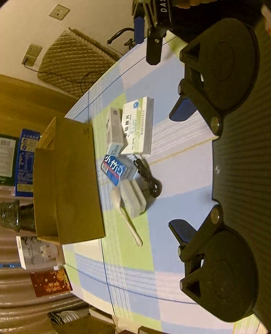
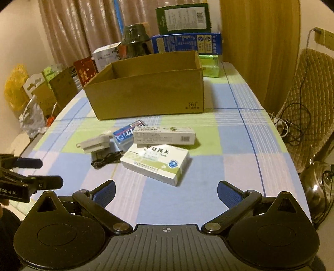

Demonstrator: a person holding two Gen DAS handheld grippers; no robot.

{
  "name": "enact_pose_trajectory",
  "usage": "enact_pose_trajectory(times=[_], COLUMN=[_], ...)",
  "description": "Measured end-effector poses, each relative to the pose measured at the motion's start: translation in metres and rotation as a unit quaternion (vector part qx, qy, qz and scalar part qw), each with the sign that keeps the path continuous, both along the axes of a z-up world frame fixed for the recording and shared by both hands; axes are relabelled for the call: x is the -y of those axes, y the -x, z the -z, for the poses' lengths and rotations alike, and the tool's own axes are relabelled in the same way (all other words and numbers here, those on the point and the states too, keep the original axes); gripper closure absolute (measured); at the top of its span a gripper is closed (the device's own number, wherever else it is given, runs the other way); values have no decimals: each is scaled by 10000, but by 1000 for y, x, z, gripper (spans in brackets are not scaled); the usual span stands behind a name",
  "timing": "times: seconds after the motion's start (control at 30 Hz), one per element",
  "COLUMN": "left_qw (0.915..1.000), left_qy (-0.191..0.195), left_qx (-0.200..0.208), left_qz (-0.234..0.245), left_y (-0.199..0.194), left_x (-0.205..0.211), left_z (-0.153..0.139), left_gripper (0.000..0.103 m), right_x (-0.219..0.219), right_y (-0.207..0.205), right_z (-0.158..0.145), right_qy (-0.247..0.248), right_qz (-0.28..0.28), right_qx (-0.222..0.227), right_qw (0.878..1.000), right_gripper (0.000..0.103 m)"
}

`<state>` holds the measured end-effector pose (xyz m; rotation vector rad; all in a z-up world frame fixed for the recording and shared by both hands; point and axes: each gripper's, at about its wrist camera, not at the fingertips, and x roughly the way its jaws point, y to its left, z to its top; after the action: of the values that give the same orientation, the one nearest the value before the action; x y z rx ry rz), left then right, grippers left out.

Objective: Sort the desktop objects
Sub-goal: 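Grasp the black cable with the left tool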

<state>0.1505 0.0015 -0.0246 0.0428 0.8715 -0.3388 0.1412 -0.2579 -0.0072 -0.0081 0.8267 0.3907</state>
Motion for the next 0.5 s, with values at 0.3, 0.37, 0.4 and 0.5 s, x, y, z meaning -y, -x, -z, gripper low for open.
enact_pose_trajectory(times=[0.3, 0.37, 0.4, 0.5], left_qw=[9993, 9989, 9987, 9978], left_qy=[-209, -310, -354, -428], left_qx=[-177, -161, -160, -165], left_qz=[264, 298, 327, 479], left_y=[-17, -22, -25, -34], left_x=[5, 6, 7, 9], left_z=[20, 24, 26, 33], left_gripper=[15, 20, 25, 27], right_x=[-2, -2, -3, -9], right_y=[-21, -27, -31, -43], right_z=[15, 19, 20, 27], right_qy=[205, 274, 335, 592], right_qz=[-292, -346, -383, -646], right_qx=[-184, -214, -218, -257], right_qw=[9992, 9988, 9985, 9958], right_gripper=[2, 2, 3, 3])
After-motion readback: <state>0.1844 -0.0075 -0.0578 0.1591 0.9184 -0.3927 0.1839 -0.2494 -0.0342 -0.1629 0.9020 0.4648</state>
